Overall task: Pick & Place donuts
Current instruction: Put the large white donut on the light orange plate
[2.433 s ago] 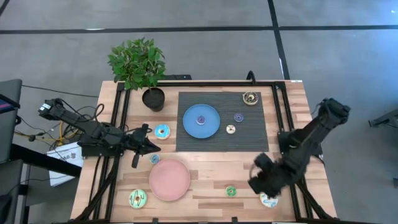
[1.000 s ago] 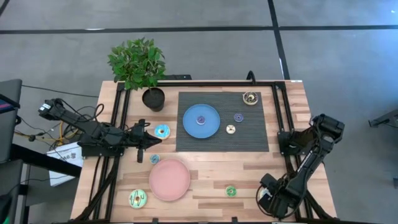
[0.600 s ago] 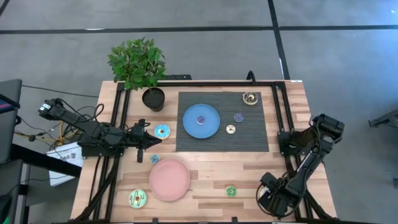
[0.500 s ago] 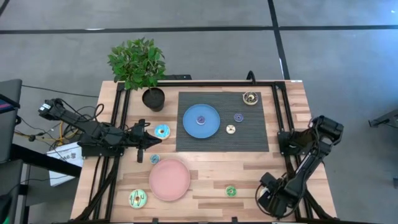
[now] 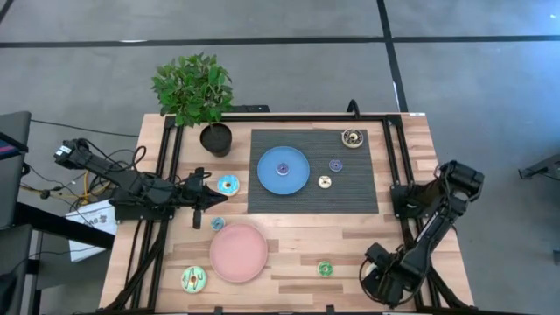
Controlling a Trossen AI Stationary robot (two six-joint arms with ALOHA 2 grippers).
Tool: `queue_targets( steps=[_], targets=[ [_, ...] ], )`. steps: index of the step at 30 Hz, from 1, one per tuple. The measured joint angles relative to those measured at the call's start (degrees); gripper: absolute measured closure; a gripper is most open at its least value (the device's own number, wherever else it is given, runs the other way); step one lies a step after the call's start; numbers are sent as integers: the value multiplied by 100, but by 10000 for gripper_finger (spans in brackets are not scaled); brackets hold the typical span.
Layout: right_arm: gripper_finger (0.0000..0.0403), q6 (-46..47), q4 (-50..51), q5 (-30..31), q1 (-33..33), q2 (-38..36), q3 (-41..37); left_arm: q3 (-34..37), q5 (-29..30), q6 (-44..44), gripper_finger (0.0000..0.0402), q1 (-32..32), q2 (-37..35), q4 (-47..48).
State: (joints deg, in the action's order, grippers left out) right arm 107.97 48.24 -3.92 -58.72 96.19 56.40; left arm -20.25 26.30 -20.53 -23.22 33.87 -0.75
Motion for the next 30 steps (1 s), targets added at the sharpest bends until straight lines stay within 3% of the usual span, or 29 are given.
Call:
queue_targets(
  steps=[5, 10, 13, 18, 21, 24, 30],
  targets=[
    [267, -355, 51, 505, 507, -442, 0, 0, -31, -8, 401, 2, 0, 0],
    [283, -1332, -147, 1203, 1529, -958, 9, 0, -35, -3, 401, 0, 0, 0],
    [295, -2315, -838, 1744, 2306, -1165, 9, 0, -36, 24, 401, 2, 0, 3],
    [313, -4364, -2689, 1733, 3627, -1009, 266, 0, -39, 160, 402, 2, 0, 39],
    [321, -5409, -3329, 1440, 4189, -476, 962, 0, -41, 359, 401, 2, -13, 39],
    [326, -6154, -3086, 973, 4501, 290, 2007, -4, -14, 379, 401, 1, -29, 23],
    [328, -7074, -1319, 500, 4622, 2080, 4510, -7, -5, 466, 401, 0, -63, 37]
  ],
)
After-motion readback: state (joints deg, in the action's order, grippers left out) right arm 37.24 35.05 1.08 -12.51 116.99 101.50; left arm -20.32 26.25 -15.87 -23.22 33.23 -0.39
